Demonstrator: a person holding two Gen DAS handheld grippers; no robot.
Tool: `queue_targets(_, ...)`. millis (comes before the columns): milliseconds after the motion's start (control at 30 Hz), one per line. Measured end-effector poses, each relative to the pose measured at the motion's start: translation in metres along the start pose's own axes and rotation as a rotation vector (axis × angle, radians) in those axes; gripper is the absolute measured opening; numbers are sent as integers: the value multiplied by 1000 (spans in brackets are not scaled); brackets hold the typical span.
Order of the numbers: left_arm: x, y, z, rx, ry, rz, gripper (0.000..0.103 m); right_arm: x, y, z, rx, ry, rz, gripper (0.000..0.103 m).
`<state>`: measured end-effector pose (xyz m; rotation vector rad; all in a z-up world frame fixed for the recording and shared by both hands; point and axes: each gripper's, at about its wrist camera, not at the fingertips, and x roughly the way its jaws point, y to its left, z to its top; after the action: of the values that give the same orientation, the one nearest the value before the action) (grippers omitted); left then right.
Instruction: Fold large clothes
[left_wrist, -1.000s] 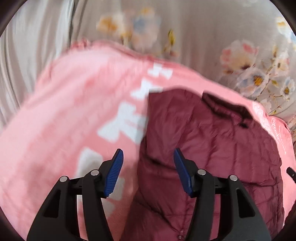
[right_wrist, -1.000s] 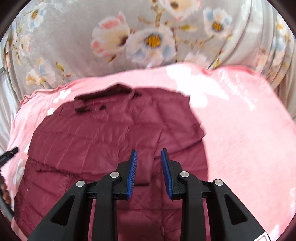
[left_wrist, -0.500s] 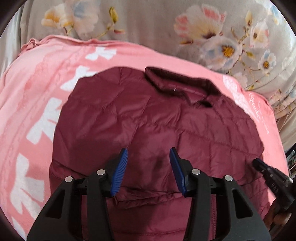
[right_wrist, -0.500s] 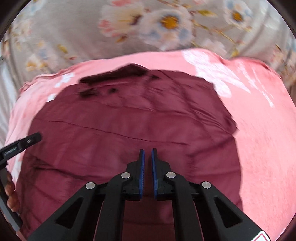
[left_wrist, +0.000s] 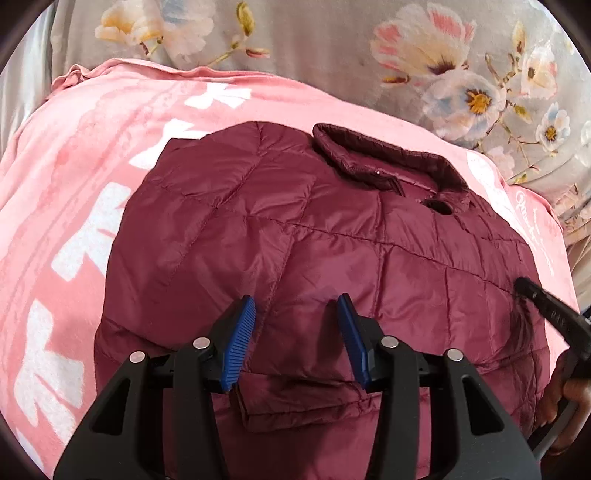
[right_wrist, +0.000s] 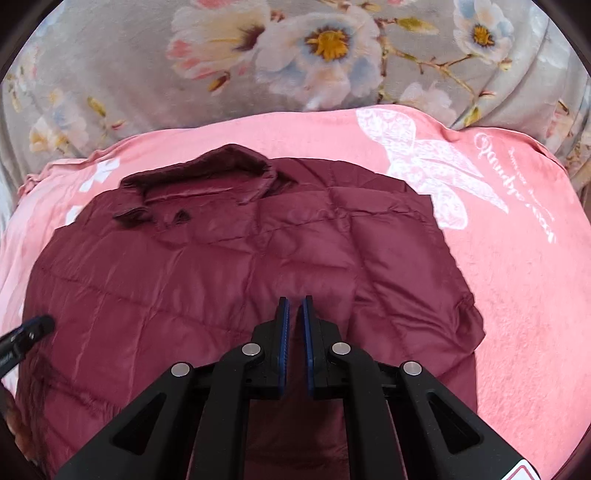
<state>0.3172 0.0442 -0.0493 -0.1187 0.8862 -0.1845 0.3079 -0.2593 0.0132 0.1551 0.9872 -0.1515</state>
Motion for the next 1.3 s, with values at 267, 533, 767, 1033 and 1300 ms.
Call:
queue_targets(267,9,-4,-7,27,2,36,44,-8,51,-31,-85,42,122,6)
queue_targets(533,16,-5,-12,57,-4,53,45,14,50,-44,-64,65,125,4)
queue_targets(767,18,-6,-14,70,-18,63,44,17,47,-45,-49,54,148,3)
queue_targets(1033,-15,11,16,16,-75,-7,45,-16,47,-13,-85,39,185,19)
queue_targets(1300,11,13,107,-188,35,-301,65,19,13,70,142,46,255,57)
